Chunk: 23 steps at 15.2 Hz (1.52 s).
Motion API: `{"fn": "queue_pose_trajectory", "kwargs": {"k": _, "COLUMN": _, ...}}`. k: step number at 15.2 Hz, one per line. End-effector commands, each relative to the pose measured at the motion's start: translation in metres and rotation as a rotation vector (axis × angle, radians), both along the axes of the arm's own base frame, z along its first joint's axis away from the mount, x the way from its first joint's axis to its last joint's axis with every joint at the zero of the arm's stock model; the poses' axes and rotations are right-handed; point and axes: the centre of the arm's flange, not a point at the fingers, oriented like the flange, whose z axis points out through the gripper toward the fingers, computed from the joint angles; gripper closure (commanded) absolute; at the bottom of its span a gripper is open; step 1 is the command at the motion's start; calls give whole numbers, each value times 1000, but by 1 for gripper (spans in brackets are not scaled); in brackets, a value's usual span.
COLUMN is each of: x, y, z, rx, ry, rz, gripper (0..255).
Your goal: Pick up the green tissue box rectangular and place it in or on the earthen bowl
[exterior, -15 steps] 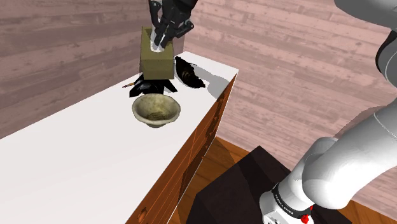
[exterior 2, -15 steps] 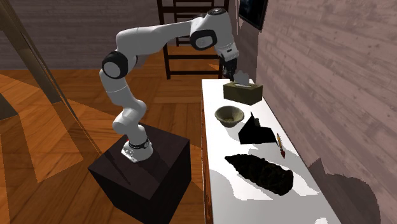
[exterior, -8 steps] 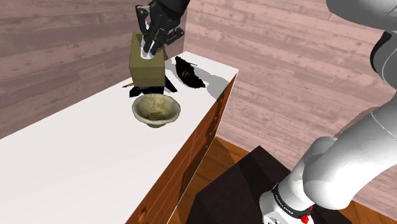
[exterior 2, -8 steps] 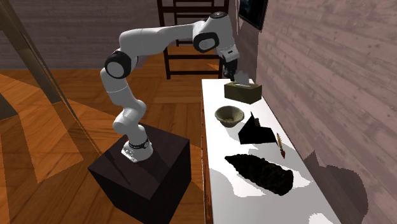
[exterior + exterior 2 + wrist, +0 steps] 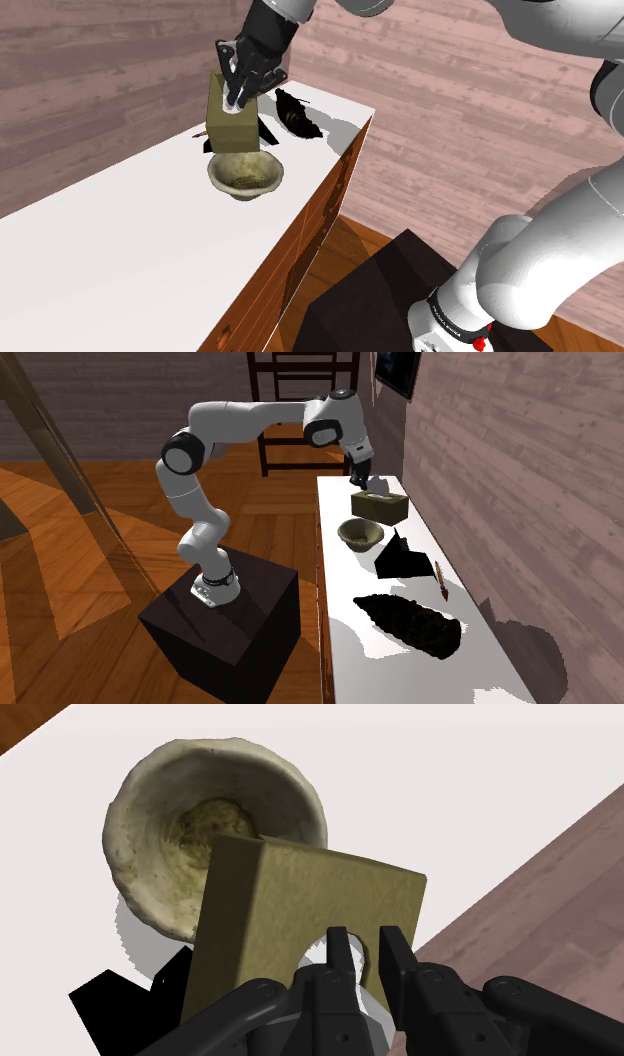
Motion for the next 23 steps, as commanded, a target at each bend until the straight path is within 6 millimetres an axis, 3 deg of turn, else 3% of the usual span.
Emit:
{"fn": "queue_pose_trajectory", "kwargs": {"k": 1, "x": 0, "y": 1, "z": -10, "rx": 0, "ry": -1, "rz": 0, "gripper": 255}}
{"fn": "queue_pose_trajectory", "kwargs": {"k": 9, "x": 0, "y": 1, "z": -53, "rx": 0, "ry": -1, "rz": 0, "gripper": 255}}
{"fn": "queue_pose_trajectory", "kwargs": {"k": 17, "x": 0, "y": 1, "z": -53, "rx": 0, "ry": -1, "rz": 0, "gripper": 255}}
{"fn": "queue_pose_trajectory", "kwargs": {"k": 18, "x": 0, "y": 1, "z": -53, "rx": 0, "ry": -1, "rz": 0, "gripper": 0}}
{"fn": "queue_pose_trajectory", "kwargs": {"k": 23, "x": 0, "y": 1, "z": -53, "rx": 0, "ry": -1, "rz": 0, "gripper": 0}}
